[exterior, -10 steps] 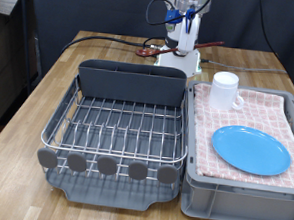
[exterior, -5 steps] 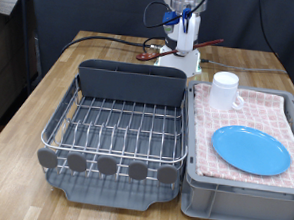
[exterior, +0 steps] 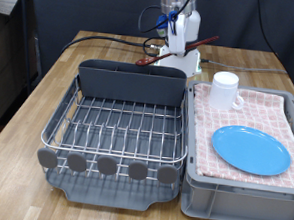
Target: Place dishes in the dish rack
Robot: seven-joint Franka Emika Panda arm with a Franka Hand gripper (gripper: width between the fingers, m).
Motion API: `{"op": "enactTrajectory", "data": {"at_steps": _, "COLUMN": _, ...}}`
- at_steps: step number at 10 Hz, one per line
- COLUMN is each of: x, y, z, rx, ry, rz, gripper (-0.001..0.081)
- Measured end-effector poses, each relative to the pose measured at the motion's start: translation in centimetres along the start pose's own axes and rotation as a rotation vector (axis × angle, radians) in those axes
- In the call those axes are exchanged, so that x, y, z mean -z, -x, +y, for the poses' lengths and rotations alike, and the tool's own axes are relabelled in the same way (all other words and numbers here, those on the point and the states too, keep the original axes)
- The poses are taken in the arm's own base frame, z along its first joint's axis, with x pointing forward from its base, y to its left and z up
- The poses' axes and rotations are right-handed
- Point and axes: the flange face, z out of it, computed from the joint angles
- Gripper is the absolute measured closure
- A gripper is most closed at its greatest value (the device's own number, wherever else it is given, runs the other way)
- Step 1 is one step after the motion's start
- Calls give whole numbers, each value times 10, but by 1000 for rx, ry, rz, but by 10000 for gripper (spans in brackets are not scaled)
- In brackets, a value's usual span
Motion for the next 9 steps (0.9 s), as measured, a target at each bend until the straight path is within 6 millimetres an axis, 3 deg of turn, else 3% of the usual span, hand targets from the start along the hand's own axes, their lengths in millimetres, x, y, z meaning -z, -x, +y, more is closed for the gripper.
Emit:
{"op": "enactTrajectory", "data": {"at_steps": 4, "x": -17, "y": -23, "z": -23, "rx": -12, "ry": 53, "rz": -35, "gripper": 708}}
{"op": "enactTrajectory", "data": {"at_steps": 9, "x": -33, "y": -36, "z": -37, "rx": -14, "ry": 38, "rz": -37, "gripper": 708}}
